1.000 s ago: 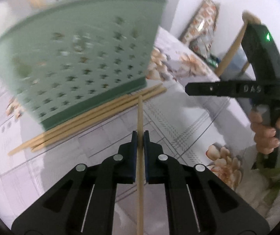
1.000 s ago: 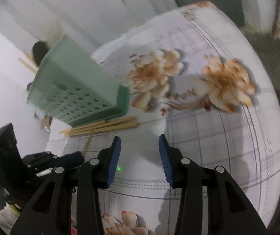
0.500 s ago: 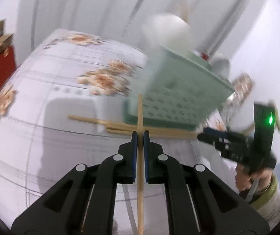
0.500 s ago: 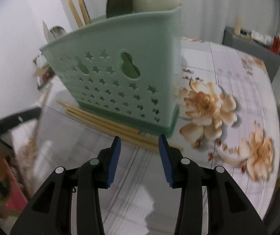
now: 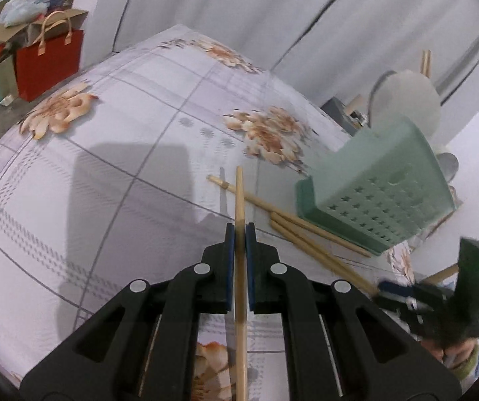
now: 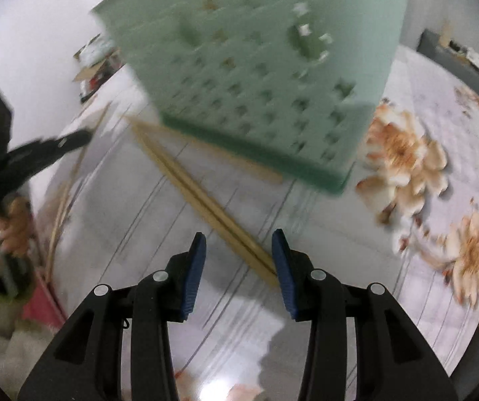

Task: Organize utensils
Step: 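Lift the chopstick with the left tool toward the caddy, then grasp another chopstick with the right tool while the left tool holds its chopstick, then raise both held chopsticks above the green caddy and lower them in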

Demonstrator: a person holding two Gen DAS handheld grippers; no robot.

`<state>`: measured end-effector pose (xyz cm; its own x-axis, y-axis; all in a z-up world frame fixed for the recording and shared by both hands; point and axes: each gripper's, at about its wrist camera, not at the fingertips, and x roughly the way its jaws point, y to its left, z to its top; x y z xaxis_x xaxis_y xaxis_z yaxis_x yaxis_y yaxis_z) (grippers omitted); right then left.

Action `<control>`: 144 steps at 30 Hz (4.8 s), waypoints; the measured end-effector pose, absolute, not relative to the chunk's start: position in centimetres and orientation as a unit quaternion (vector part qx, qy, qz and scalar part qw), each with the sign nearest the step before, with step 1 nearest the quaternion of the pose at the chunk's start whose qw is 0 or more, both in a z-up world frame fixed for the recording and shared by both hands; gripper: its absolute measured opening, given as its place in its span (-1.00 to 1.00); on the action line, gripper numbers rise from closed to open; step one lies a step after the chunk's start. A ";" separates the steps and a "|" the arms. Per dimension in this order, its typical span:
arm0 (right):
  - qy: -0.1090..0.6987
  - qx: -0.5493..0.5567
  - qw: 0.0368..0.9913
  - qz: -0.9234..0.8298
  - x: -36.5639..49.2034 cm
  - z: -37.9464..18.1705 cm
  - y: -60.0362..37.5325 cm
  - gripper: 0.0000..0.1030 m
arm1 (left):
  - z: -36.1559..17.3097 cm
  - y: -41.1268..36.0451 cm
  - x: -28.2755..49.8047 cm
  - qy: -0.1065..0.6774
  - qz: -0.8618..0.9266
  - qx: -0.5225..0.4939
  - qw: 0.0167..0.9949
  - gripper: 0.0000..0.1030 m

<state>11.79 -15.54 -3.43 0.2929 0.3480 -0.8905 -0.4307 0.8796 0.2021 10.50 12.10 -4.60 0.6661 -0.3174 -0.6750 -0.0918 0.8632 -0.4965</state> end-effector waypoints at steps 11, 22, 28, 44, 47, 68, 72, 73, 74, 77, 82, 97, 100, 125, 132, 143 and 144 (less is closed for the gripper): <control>0.525 -0.031 0.808 0.266 10.5 -1.7 -14.9 -0.22 | -5.6 12.7 10.3 0.410 -0.049 -0.255 0.874 -0.91; 0.492 -0.117 0.810 0.298 10.5 -2.6 -7.6 -0.45 | -5.9 12.7 9.8 0.406 -0.038 -0.242 0.880 -0.91; 0.481 -0.124 0.821 0.282 11.2 -3.2 -7.3 -0.86 | -5.8 12.8 9.7 0.404 -0.035 -0.244 0.881 -0.91; 0.541 -0.059 0.802 0.246 8.8 -3.3 -15.1 -0.87 | -5.8 13.3 9.2 0.409 -0.027 -0.243 0.879 -0.90; 0.543 -0.061 0.800 0.249 9.1 -3.5 -14.8 -0.87 | -5.7 13.2 8.9 0.414 -0.028 -0.237 0.879 -0.90; 0.494 -0.113 0.825 0.250 12.7 -3.8 -9.5 -0.73 | -4.8 9.4 12.0 0.451 -0.013 -0.009 0.892 -0.62; 0.486 -0.108 0.830 0.249 13.1 -3.8 -9.2 -0.76 | -4.8 9.1 12.3 0.450 -0.019 0.018 0.893 -0.77; 0.484 -0.108 0.832 0.249 13.2 -3.9 -9.2 -0.78 | -4.8 9.2 12.4 0.450 -0.017 0.021 0.893 -0.82; 0.481 -0.104 0.833 0.252 13.4 -4.0 -8.9 -0.88 | -4.8 9.2 12.4 0.449 -0.016 0.021 0.893 -0.88; 0.477 -0.094 0.838 0.248 13.7 -4.1 -9.0 -0.88 | -4.8 9.5 12.4 0.445 -0.017 0.011 0.895 -0.92; 0.453 -0.068 0.852 0.252 13.9 -2.8 -9.9 -0.88 | -4.8 10.2 12.4 0.431 -0.010 -0.017 0.902 -0.92; 0.309 0.060 0.915 0.254 10.2 6.4 -17.3 -0.88 | 7.8 10.7 7.3 0.257 -0.063 -0.072 0.962 -0.93; 0.296 0.085 0.917 0.253 9.8 7.2 -18.4 -0.88 | 9.8 10.2 6.3 0.229 -0.084 -0.077 0.967 -0.93; 0.284 0.139 0.920 0.233 8.8 7.3 -22.8 -0.88 | 23.8 3.5 7.9 0.059 -0.230 -0.117 0.964 -0.93; 0.286 0.143 0.918 0.234 8.9 7.1 -22.8 -0.88 | 22.8 0.2 12.0 0.066 -0.214 -0.103 0.969 -0.93; 0.298 0.142 0.915 0.232 9.3 6.6 -22.7 -0.88 | 15.4 -2.9 15.8 0.103 -0.181 -0.091 0.974 -0.93; 0.299 0.142 0.915 0.232 9.3 6.6 -22.7 -0.88 | 14.9 -3.1 15.8 0.109 -0.183 -0.093 0.973 -0.93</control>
